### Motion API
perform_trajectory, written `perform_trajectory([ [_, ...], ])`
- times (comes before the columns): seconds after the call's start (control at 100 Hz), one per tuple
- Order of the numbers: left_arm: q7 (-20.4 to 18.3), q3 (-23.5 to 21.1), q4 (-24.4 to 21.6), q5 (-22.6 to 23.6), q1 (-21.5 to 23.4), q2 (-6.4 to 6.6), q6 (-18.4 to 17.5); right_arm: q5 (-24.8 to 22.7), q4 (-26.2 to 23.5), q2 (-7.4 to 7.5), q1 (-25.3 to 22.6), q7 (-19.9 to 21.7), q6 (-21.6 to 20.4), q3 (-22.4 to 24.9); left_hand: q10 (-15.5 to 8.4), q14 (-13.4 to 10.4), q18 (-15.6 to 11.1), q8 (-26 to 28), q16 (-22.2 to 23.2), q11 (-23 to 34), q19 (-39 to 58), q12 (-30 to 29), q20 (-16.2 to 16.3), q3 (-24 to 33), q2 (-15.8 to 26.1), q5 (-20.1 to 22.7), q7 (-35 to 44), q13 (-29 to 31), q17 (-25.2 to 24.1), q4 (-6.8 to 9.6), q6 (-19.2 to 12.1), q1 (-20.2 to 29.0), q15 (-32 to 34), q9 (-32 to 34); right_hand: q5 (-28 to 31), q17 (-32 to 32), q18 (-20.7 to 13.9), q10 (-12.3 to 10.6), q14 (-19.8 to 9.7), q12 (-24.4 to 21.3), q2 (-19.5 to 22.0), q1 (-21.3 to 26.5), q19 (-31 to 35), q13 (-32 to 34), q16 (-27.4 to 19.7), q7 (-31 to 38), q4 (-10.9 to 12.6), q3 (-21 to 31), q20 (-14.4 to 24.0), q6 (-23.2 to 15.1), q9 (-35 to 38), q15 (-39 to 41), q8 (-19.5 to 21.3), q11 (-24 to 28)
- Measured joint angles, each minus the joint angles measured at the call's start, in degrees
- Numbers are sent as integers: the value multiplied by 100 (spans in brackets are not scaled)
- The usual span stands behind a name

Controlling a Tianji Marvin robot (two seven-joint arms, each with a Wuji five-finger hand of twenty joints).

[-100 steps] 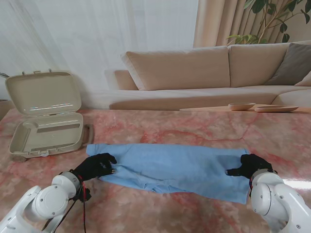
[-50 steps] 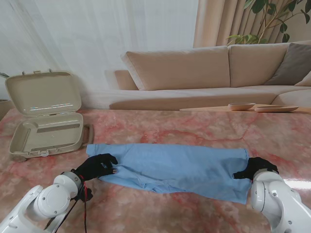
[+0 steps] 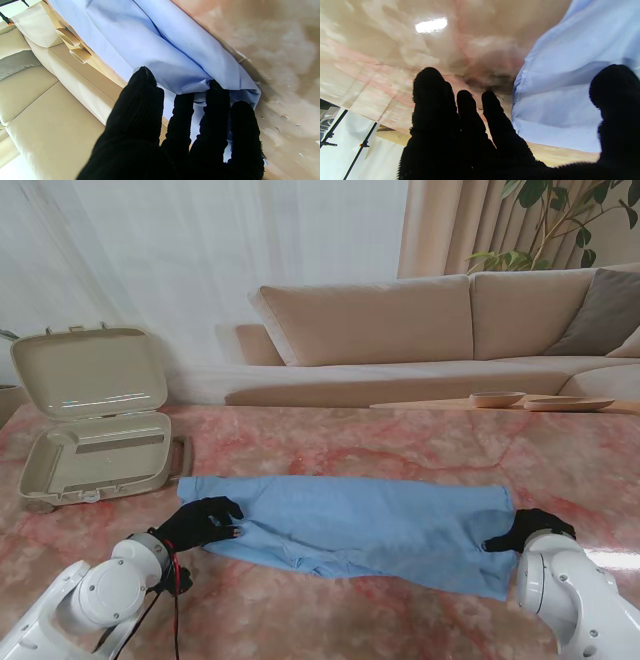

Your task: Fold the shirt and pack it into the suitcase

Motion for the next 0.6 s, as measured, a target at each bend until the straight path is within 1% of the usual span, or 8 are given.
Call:
perform_trajectory([
  [0.1,2,39,45,-45,-34,0,0,204,54,52,103,24,56,-105,0,3,0,0,0,0,0,0,0,0,0,0,0,0,0,0,0,0,0,0,38,121,0,-3,22,293,-4,0,146,148,229,52,0,0,0,396,177,429,105,217],
  [0.19,-2,49,63,-57,-47,0,-2,252,118,80,185,11,71,-196,0,4,0,0,0,0,0,0,0,0,0,0,0,0,0,0,0,0,0,0,140,133,80,92,27,595,-7,2,223,155,510,134,0,0,51,558,311,941,246,491],
  [0.22,-3,49,65,-57,-48,0,-2,277,132,83,205,-1,77,-214,0,4,0,0,0,0,0,0,0,0,0,0,0,0,0,0,0,0,0,0,167,-452,582,97,27,743,-13,2,-146,215,588,136,0,0,106,588,366,1120,305,574],
  [0.25,-4,48,65,-57,-48,0,-2,315,142,87,220,-23,83,-230,0,4,0,0,0,0,0,0,0,0,0,0,0,0,0,0,0,0,0,0,210,-1145,990,99,23,896,-15,6,-249,208,663,136,0,0,406,596,400,1250,380,645],
  [0.3,-5,45,66,-55,-48,-1,-2,404,150,95,243,-56,90,-255,0,4,0,0,0,0,0,0,0,0,0,0,0,0,0,0,0,0,0,0,245,-1894,1141,99,12,1080,-16,14,284,254,777,136,0,0,477,615,454,1460,467,758],
  [0.39,-5,41,66,-46,-46,-2,-3,550,150,110,284,-93,94,-303,0,4,0,0,0,0,0,18,0,0,0,0,0,0,0,0,1,0,0,0,310,-2310,1157,102,1,1359,-16,24,1252,305,930,139,0,0,60,656,465,1780,539,1009],
  [0.48,-1,40,66,-45,-43,-3,-6,714,147,122,322,-148,94,-357,0,4,0,0,0,0,0,19,0,0,0,0,0,0,0,0,1,0,0,0,315,-2376,1158,104,1,1546,-83,294,1471,305,993,257,21,-28,-227,670,470,1893,608,1199],
  [0.6,4,41,74,-48,-41,-4,-11,945,128,128,366,-219,112,-429,0,4,0,0,0,0,0,27,0,0,0,0,0,0,0,0,1,0,0,0,371,-2434,1159,107,1,1650,-229,678,1474,305,995,281,21,-64,-366,676,494,1939,669,1299],
])
